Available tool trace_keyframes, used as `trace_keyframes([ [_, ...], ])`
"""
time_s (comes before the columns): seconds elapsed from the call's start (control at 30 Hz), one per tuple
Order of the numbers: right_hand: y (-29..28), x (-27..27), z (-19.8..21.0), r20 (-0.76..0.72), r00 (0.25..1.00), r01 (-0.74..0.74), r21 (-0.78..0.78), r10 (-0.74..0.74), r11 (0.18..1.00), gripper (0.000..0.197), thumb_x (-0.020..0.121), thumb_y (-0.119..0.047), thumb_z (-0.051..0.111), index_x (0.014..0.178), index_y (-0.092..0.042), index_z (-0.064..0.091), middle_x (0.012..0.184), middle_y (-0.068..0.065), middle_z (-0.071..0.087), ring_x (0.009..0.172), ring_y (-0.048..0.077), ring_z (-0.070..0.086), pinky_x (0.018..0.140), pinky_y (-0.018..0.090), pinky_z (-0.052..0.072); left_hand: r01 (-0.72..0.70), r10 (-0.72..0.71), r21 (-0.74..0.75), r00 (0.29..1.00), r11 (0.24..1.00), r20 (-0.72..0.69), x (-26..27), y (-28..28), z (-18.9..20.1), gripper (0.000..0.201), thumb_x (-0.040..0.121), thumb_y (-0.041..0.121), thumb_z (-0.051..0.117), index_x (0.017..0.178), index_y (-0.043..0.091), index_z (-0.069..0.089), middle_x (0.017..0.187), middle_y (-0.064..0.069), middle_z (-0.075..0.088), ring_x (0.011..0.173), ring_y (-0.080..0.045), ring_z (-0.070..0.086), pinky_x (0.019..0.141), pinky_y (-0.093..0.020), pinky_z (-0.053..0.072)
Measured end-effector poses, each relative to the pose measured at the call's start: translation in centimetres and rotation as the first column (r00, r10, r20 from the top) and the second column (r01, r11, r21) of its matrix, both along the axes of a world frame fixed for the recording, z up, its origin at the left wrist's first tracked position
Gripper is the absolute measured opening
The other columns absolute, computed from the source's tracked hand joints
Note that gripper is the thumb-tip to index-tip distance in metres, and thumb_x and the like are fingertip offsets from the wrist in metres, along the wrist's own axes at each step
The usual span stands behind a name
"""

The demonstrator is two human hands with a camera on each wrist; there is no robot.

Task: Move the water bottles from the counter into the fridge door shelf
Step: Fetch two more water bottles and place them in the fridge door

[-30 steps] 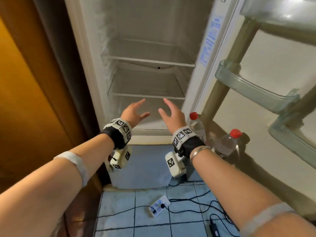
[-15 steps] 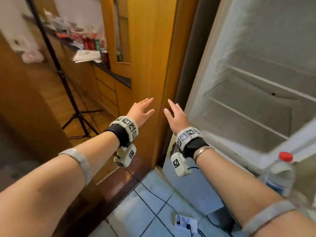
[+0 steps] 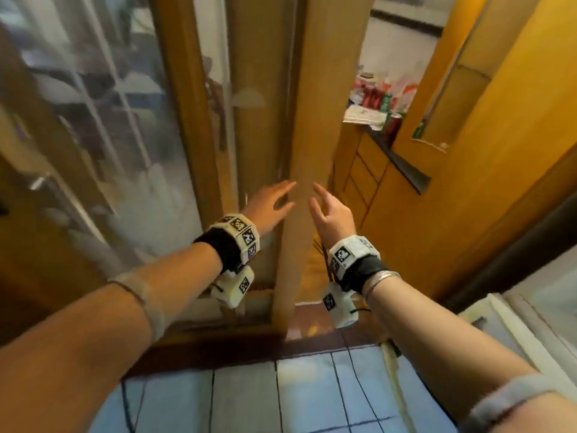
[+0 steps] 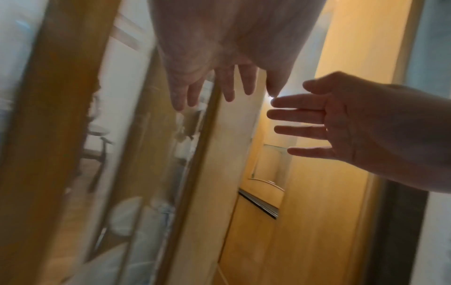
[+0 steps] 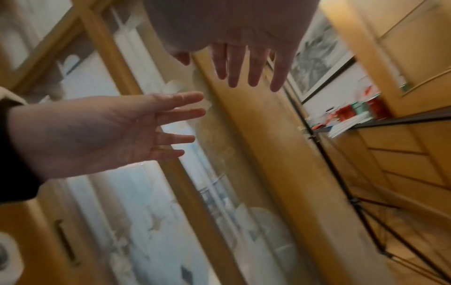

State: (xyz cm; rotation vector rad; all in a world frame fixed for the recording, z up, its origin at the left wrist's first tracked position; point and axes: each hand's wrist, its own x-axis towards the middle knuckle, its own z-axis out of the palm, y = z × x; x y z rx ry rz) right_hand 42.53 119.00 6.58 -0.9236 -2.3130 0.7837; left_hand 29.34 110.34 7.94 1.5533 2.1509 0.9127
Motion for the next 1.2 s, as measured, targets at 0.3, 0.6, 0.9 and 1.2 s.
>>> trace_keyframes([
  [0.3, -13.7, -17.1, 1.0, 0.138, 0.940, -0.313, -0.024, 0.313, 0.950, 0.048, 0.098, -0.034, 0.039, 0.143, -0.022, 0.031, 0.147, 0.008, 0.041, 0.133, 0.026, 0.041, 0.108, 0.036, 0.032, -0.345, 0.346, 0.018, 0.938, 0.938, -0.023, -14.4, -18.0, -0.5, 0.048, 0.095, 0.024, 0.047, 0.141, 0.017, 0.034, 0.150, -0.004, 0.035, 0.137, -0.021, 0.033, 0.111, -0.027, 0.020],
  [0.6, -28.9, -30.8, 1.1, 0.107, 0.814, -0.573, -0.019, 0.571, 0.820, 0.046, 0.098, -0.034, 0.038, 0.142, -0.020, 0.036, 0.144, 0.009, 0.044, 0.131, 0.025, 0.043, 0.107, 0.036, 0.032, -0.614, 0.603, 0.015, 0.780, 0.789, 0.168, -24.9, -34.9, -1.3, 0.052, 0.095, 0.017, 0.047, 0.144, 0.018, 0.030, 0.152, -0.004, 0.030, 0.139, -0.021, 0.031, 0.105, -0.016, 0.025],
  [0.9, -41.1, -43.8, 0.6, 0.095, 0.580, -0.807, -0.072, 0.809, 0.586, 0.043, 0.099, -0.032, 0.035, 0.140, -0.019, 0.038, 0.145, 0.007, 0.043, 0.128, 0.026, 0.046, 0.101, 0.037, 0.039, -0.841, 0.829, 0.049, 0.540, 0.539, 0.146, -32.3, -49.1, -1.0, 0.050, 0.095, 0.018, 0.046, 0.143, 0.019, 0.030, 0.150, -0.008, 0.032, 0.137, -0.026, 0.033, 0.112, -0.035, 0.029],
  [1.2, -54.2, -56.3, -0.2, 0.052, 0.330, -0.935, -0.122, 0.942, 0.334, 0.042, 0.097, -0.040, 0.037, 0.137, -0.028, 0.041, 0.144, 0.008, 0.045, 0.131, 0.028, 0.043, 0.110, 0.043, 0.035, -0.983, 0.977, 0.042, 0.180, 0.176, 0.117, -39.2, -61.8, -0.8, 0.050, 0.093, 0.024, 0.049, 0.141, 0.024, 0.034, 0.143, -0.007, 0.041, 0.129, -0.023, 0.042, 0.101, -0.022, 0.029],
])
